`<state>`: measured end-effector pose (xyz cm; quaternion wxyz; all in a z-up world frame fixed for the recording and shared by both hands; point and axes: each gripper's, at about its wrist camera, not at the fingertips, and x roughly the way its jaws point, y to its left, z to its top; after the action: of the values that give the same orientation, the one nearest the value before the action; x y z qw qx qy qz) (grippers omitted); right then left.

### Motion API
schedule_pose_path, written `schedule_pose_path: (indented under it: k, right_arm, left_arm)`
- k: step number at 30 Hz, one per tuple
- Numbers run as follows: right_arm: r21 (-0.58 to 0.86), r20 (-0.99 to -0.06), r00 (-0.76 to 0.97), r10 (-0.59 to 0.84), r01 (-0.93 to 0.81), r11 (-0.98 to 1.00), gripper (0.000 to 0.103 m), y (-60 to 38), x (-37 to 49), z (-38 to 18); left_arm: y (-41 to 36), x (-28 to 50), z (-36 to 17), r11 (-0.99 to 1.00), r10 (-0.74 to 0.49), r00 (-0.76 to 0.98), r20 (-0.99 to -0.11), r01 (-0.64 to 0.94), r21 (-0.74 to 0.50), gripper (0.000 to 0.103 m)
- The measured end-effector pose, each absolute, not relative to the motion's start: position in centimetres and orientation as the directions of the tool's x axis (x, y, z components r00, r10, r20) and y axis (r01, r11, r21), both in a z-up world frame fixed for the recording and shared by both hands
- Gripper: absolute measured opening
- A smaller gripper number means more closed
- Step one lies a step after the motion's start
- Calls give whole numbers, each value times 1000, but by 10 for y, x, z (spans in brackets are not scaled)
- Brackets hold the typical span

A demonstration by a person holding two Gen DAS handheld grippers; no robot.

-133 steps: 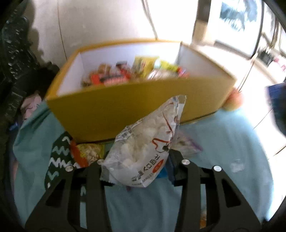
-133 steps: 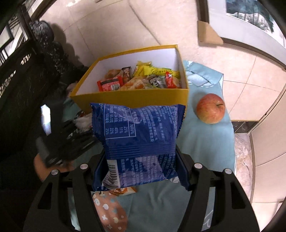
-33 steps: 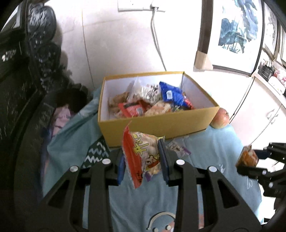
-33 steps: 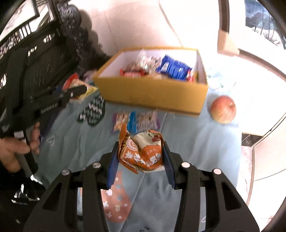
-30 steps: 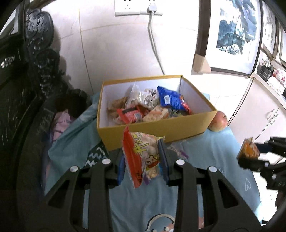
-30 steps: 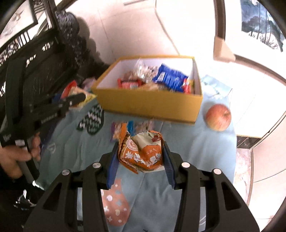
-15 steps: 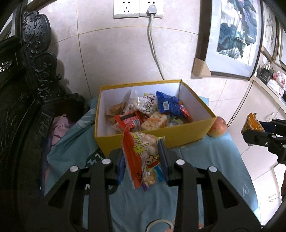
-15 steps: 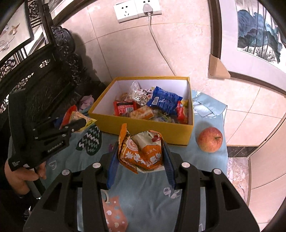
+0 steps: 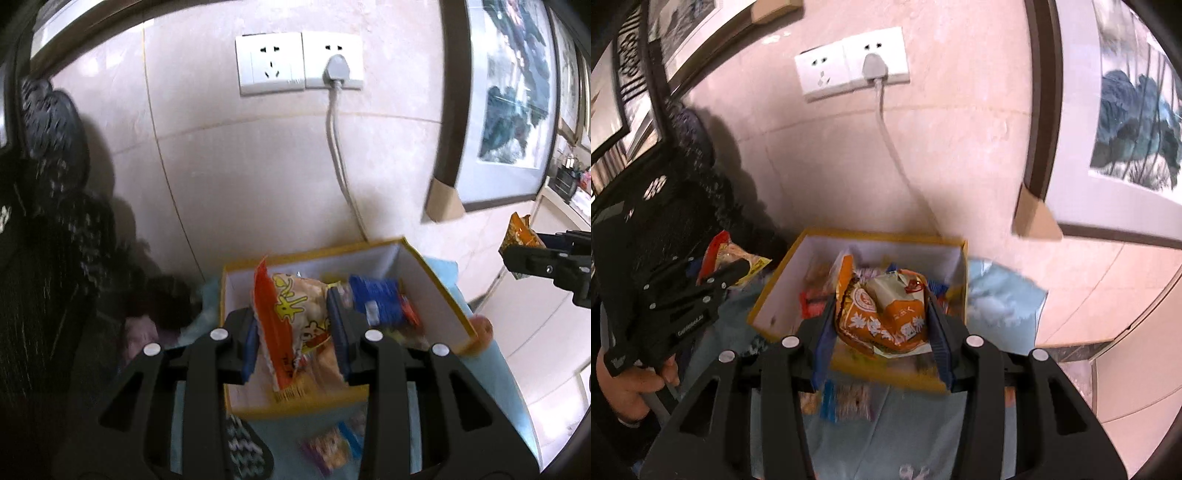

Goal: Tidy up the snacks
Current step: 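Carry the red-orange bag and orange packet over the yellow box and release both, then grasp a purple cartoon snack bag with the left gripper while the right grasps a clear purple-edged packet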

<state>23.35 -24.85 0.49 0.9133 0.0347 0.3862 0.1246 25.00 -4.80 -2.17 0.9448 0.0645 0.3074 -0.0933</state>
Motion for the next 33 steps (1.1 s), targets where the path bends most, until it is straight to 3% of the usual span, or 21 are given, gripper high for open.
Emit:
schedule_pose_path:
  k: [1, 2, 3, 4, 7, 18, 26, 33]
  right_arm:
    - [166, -696, 670, 259, -200, 966, 49, -248, 245, 5]
    - [163, -705, 664, 250, -192, 968, 51, -247, 259, 3]
    - [157, -715, 658, 235, -176, 972, 62, -246, 269, -1]
    - [152, -724, 654, 219, -158, 976, 68, -246, 277, -4]
    - [143, -738, 645, 196, -135, 981, 68, -247, 282, -13]
    - [183, -806, 539, 243, -164, 969, 69, -243, 219, -86]
    - [118, -889, 412, 200, -215, 969, 69, -218, 174, -168]
    - [136, -914, 356, 193, -178, 974, 69, -219, 165, -198]
  left_arm:
    - [-49, 259, -20, 976, -127, 798, -589, 206, 69, 40]
    - [-51, 271, -21, 978, -118, 800, -588, 195, 69, 54]
    - [-51, 282, -25, 981, -118, 795, -594, 186, 53, 94]
    - [-50, 288, -29, 985, -98, 796, -598, 162, 54, 101]
    - [-45, 300, -48, 989, -77, 748, -659, 143, 47, 101]
    - [-22, 237, -108, 991, -100, 684, -722, 131, -13, 101]
    - [-27, 191, -206, 983, -115, 534, -838, 185, -17, 101]
    - [-38, 202, -242, 986, -103, 518, -849, 165, -19, 101]
